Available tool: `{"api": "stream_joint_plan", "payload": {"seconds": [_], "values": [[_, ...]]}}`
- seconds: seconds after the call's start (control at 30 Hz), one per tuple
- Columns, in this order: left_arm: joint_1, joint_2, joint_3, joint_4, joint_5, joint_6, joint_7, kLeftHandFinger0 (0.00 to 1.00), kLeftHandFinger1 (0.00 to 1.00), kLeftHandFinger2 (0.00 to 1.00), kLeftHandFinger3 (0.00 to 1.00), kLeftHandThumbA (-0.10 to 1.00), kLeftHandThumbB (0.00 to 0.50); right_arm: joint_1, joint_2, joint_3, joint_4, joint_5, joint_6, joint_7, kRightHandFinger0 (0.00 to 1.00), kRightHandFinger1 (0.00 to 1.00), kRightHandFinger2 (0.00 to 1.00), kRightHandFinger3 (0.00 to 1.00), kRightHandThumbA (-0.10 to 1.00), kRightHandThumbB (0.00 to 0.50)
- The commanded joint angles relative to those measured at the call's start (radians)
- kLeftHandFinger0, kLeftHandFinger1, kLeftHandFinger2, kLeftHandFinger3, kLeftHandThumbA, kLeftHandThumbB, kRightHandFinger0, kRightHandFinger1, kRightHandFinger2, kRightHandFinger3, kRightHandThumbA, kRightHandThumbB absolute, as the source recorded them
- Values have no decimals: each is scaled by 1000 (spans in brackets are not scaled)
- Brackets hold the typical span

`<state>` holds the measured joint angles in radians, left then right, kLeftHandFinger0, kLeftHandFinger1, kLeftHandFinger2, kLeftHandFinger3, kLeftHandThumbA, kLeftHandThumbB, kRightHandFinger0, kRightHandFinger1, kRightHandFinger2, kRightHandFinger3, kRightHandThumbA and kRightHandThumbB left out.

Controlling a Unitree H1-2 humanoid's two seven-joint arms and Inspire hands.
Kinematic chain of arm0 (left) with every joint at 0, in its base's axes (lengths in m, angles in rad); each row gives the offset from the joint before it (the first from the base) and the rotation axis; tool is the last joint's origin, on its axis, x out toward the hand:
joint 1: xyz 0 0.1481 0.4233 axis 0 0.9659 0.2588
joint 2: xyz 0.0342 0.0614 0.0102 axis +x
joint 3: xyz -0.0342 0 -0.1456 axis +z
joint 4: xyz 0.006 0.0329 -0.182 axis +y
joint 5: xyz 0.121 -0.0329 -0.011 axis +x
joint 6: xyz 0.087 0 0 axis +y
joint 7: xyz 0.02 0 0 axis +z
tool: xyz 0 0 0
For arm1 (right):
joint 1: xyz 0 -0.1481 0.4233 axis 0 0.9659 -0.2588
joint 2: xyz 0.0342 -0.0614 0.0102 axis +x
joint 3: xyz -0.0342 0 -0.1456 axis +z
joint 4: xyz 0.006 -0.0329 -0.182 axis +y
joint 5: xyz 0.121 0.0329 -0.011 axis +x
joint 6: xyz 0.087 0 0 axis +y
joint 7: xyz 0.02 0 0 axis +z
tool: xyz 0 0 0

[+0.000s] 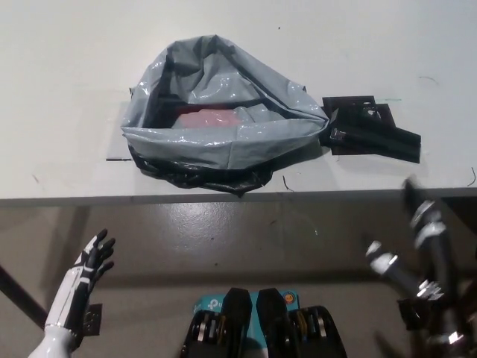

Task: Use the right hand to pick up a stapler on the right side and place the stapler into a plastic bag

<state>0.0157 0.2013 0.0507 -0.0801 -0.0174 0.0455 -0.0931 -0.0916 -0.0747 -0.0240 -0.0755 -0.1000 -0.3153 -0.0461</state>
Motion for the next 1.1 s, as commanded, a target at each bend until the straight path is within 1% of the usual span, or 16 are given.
{"api": "stream_joint_plan", "payload": {"seconds": [0.0, 0.1, 0.13, 0.17, 0.23, 0.37, 0.5, 0.57, 0.6, 0.67, 0.73, 0.77, 0.8, 0.87, 0.97, 1.07], "values": [[-22, -9, -1, -44, -30, -56, -14, 1000, 1000, 1000, 1000, 1000, 16, -136, -97, -59, -159, 50, 120, 33, 1000, 1000, 1000, 1000, 748, 115], [-24, -14, -4, -47, -28, -49, -14, 1000, 1000, 1000, 1000, 1000, 34, -232, -165, -74, -173, 51, 231, 65, 1000, 1000, 1000, 1000, 675, 133], [-25, -18, -4, -45, -30, -54, -13, 1000, 1000, 1000, 1000, 1000, 25, -284, -190, -74, -157, 34, 271, 74, 1000, 1000, 1000, 1000, 694, 171], [-25, -19, -4, -45, -31, -55, -14, 1000, 1000, 1000, 1000, 1000, 16, -307, -204, -71, -152, 15, 291, 77, 1000, 1000, 1000, 1000, 738, 186], [-25, -16, -6, -45, -27, -55, -16, 1000, 1000, 1000, 1000, 1000, 24, -399, -238, -60, -117, -6, 360, 92, 1000, 1000, 1000, 1000, 747, 225], [-25, -10, -8, -42, -22, -55, -20, 1000, 1000, 1000, 1000, 1000, 7, -529, -276, -20, -42, -23, 451, 136, 1000, 1000, 1000, 1000, 488, 175], [-20, -11, -4, -48, -38, -40, -28, 1000, 1000, 1000, 1000, 1000, 0, -664, -338, 72, 80, -54, 573, 250, 1000, 1000, 1000, 1000, 479, 181], [-26, -8, -2, -44, -33, -43, -26, 1000, 1000, 1000, 1000, 1000, 7, -745, -381, 144, 187, -60, 613, 340, 1000, 1000, 1000, 1000, 598, 193], [-26, -8, -1, -43, -33, -46, -26, 1000, 1000, 1000, 1000, 1000, 4, -772, -390, 167, 233, -52, 626, 376, 1000, 1000, 1000, 1000, 643, 216], [-25, -6, -2, -41, -30, -46, -25, 1000, 1000, 1000, 1000, 1000, 16, -827, -411, 224, 346, -57, 615, 439, 1000, 1000, 1000, 1000, 734, 281], [-20, -5, -2, -40, -34, -52, -28, 1000, 1000, 1000, 1000, 1000, 21, -877, -429, 306, 439, -119, 617, 483, 1000, 1000, 1000, 1000, 880, 368], [-21, -3, -2, -39, -33, -53, -29, 1000, 1000, 1000, 1000, 1000, 21, -894, -431, 337, 480, -140, 608, 492, 1000, 1000, 1000, 1000, 932, 386], [-21, -2, -3, -39, -31, -54, -29, 1000, 1000, 1000, 1000, 1000, 21, -905, -431, 352, 508, -144, 598, 497, 1000, 1000, 1000, 1000, 938, 384], [-19, -1, -6, -44, -19, -53, -25, 1000, 1000, 1000, 1000, 1000, 21, -933, -433, 407, 576, -165, 579, 526, 1000, 1000, 1000, 1000, 1000, 419], [-23, -3, -10, -47, -14, -45, -23, 1000, 1000, 1000, 1000, 1000, 16, -968, -430, 467, 671, -170, 523, 569, 1000, 1000, 1000, 1000, 1000, 420], [-22, -4, -9, -46, -18, -43, -23, 1000, 1000, 1000, 1000, 1000, 20, -980, -411, 489, 725, -162, 535, 580, 1000, 1000, 1000, 1000, 1000, 435]]}}
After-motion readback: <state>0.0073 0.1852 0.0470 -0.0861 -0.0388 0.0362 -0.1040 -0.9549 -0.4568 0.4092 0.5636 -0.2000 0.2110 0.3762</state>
